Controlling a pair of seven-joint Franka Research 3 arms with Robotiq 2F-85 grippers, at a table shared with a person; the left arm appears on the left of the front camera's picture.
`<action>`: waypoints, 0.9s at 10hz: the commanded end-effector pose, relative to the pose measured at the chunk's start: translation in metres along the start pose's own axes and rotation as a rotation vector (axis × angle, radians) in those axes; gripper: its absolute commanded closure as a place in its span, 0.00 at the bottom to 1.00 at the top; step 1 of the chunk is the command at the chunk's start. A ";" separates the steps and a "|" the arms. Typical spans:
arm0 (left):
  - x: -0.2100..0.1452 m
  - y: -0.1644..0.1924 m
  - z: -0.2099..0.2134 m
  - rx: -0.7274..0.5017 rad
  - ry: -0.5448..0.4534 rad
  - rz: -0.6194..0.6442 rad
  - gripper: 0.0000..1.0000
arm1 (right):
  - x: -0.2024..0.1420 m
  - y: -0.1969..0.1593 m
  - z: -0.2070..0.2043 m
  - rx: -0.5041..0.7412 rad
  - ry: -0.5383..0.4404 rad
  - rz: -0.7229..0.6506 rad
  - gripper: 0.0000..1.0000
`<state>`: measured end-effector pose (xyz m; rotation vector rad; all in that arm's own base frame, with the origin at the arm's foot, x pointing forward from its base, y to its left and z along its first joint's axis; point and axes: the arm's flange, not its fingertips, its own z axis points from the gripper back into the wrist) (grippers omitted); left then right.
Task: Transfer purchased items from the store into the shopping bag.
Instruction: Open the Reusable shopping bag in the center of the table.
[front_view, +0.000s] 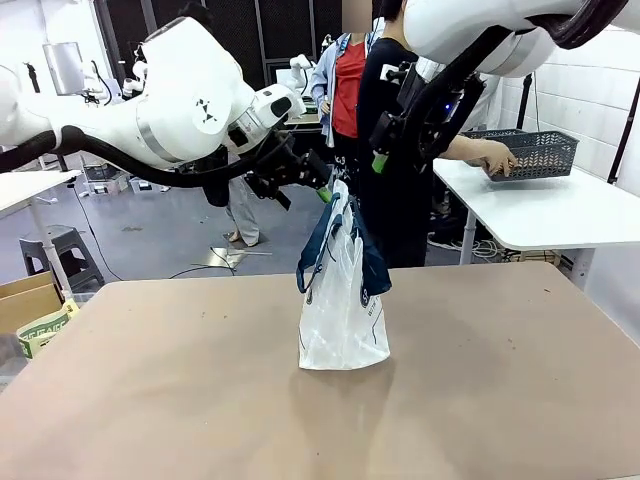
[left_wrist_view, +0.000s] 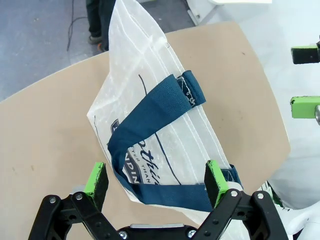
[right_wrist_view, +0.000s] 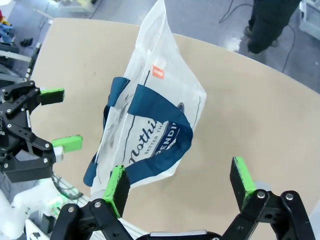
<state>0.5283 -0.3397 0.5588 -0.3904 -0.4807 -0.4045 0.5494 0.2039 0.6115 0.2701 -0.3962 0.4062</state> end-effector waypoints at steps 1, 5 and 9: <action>0.010 -0.014 -0.017 0.006 0.014 0.050 0.00 | 0.015 -0.008 -0.024 0.013 0.020 -0.023 0.00; 0.003 -0.029 -0.033 -0.001 0.053 0.093 0.00 | 0.053 -0.008 -0.056 0.057 0.066 -0.138 0.00; 0.000 -0.026 -0.030 0.026 0.032 0.103 0.00 | 0.073 -0.011 -0.072 0.113 0.099 -0.130 0.00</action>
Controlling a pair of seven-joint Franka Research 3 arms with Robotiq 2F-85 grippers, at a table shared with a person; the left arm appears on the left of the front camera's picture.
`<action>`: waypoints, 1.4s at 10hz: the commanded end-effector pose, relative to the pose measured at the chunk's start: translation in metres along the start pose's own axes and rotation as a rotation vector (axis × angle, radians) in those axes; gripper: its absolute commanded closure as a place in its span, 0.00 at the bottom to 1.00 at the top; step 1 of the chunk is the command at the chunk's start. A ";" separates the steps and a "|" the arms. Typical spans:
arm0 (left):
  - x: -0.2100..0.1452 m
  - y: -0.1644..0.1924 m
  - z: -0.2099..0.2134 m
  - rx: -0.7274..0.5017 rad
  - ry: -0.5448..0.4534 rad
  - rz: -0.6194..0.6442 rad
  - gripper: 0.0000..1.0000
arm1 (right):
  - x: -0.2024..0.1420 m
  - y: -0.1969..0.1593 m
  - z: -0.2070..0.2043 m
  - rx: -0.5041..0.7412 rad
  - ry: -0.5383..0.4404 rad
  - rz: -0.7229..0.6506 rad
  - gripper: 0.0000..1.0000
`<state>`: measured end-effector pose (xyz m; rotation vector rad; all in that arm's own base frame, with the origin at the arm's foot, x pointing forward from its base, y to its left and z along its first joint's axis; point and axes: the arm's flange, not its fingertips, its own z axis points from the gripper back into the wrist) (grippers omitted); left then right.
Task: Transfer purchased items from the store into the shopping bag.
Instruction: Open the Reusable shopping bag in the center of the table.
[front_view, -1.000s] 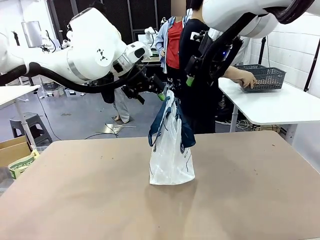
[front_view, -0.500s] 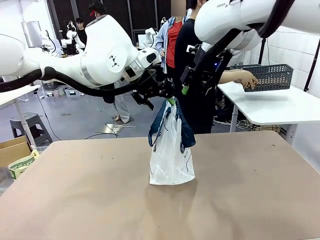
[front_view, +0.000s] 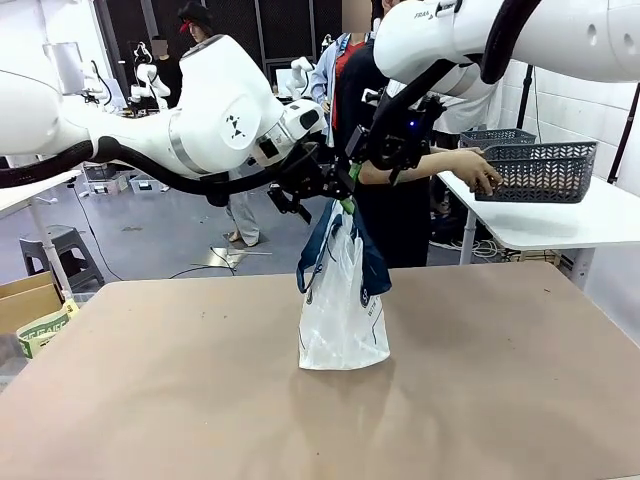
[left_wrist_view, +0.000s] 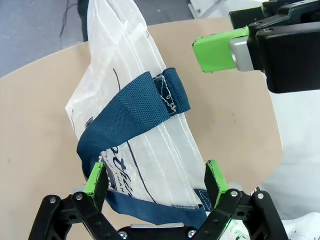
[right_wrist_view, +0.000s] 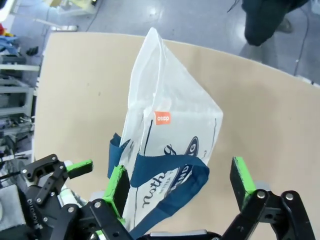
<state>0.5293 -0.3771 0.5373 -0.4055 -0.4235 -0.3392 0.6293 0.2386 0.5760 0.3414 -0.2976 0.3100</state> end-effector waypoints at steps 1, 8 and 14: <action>-0.002 0.002 0.008 0.037 -0.019 0.034 0.00 | 0.011 0.000 -0.007 0.063 0.049 0.000 0.00; -0.011 0.012 0.002 0.065 0.018 0.048 0.00 | 0.006 -0.003 -0.033 0.102 0.131 0.001 0.00; -0.015 0.014 -0.002 0.125 0.046 0.045 0.00 | -0.003 0.004 -0.056 0.110 0.226 0.009 0.00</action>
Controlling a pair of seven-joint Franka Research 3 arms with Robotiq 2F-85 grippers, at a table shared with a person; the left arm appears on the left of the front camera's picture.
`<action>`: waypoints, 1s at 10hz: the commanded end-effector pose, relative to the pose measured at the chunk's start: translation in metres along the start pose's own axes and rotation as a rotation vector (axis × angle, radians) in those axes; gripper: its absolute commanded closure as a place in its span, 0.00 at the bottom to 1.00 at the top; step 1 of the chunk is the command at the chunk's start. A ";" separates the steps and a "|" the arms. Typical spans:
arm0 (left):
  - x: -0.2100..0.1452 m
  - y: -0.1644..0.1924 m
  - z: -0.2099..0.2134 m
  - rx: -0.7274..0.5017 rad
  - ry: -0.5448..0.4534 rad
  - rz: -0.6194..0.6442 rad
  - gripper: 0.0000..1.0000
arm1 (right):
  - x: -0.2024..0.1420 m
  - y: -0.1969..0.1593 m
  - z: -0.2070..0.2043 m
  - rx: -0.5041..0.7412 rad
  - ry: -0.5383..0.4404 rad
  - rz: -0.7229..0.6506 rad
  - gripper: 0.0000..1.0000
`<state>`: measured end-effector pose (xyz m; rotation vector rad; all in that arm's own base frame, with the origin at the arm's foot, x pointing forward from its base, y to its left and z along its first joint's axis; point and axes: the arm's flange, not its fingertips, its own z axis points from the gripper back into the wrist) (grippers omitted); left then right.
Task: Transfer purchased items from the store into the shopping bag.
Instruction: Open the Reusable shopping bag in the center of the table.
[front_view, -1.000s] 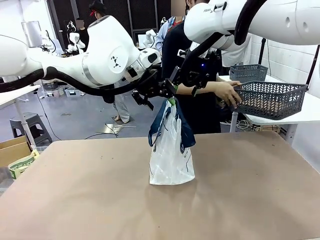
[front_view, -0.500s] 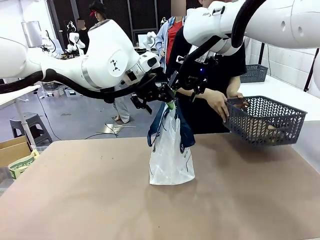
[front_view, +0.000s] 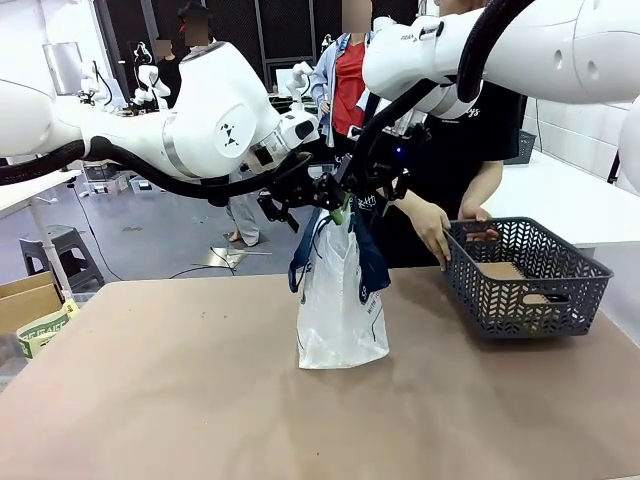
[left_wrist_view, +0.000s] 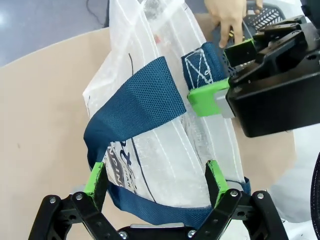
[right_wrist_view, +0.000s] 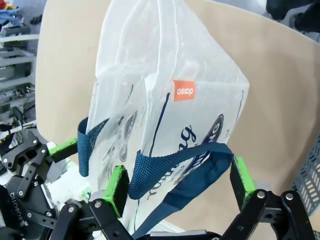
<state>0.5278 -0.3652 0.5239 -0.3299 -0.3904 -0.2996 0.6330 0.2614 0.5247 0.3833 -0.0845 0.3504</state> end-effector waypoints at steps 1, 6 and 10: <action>-0.006 0.001 0.002 0.077 0.012 -0.002 0.00 | 0.003 0.001 -0.005 0.019 0.048 0.018 0.00; -0.003 0.000 0.000 0.037 0.004 -0.023 0.40 | -0.009 0.010 -0.024 0.017 0.038 0.103 0.37; -0.006 0.002 0.005 0.045 -0.020 0.000 1.00 | -0.019 0.007 -0.022 0.041 0.015 0.076 1.00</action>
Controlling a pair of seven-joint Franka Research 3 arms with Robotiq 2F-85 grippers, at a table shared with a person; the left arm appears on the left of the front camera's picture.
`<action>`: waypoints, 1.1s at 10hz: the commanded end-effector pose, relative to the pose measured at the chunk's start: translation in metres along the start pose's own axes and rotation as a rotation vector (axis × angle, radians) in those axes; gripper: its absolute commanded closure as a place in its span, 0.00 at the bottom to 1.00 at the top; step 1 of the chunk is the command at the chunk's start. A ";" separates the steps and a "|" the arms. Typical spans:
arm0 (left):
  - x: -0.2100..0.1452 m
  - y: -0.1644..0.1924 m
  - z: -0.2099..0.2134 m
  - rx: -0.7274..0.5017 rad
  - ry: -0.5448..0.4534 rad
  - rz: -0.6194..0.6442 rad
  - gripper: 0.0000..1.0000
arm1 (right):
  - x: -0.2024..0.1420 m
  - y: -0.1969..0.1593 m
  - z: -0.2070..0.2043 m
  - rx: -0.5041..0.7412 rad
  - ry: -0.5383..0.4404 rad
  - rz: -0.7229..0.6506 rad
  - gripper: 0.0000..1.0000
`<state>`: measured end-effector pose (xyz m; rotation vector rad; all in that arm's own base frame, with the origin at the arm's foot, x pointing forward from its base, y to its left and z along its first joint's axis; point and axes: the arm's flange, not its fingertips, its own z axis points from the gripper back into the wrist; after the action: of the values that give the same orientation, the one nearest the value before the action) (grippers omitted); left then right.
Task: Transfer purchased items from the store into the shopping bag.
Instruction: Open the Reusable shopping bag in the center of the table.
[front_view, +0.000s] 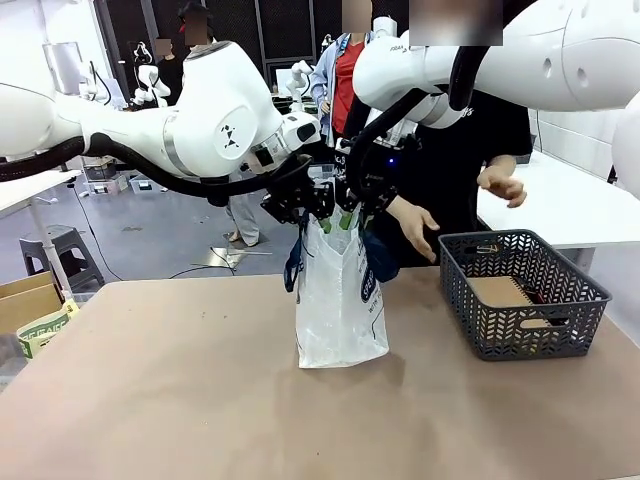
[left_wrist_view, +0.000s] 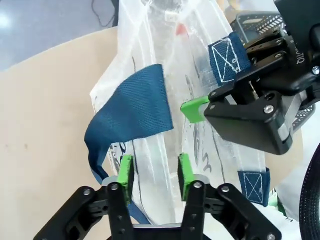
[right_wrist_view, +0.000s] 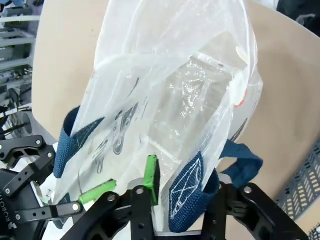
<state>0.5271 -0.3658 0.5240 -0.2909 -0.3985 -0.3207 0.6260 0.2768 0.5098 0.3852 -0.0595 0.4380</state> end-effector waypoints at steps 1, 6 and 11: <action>-0.008 0.005 0.007 0.015 -0.029 0.031 1.00 | -0.020 -0.002 0.000 0.024 -0.039 -0.004 1.00; -0.026 0.033 0.020 0.035 -0.051 0.072 1.00 | -0.052 -0.008 0.011 -0.038 -0.039 0.029 1.00; -0.045 0.058 0.022 0.164 -0.026 0.099 1.00 | -0.074 -0.016 0.033 -0.145 0.105 0.030 1.00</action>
<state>0.5098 -0.2921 0.5164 -0.1895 -0.4294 -0.1951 0.5725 0.2212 0.5218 0.2856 -0.0240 0.4613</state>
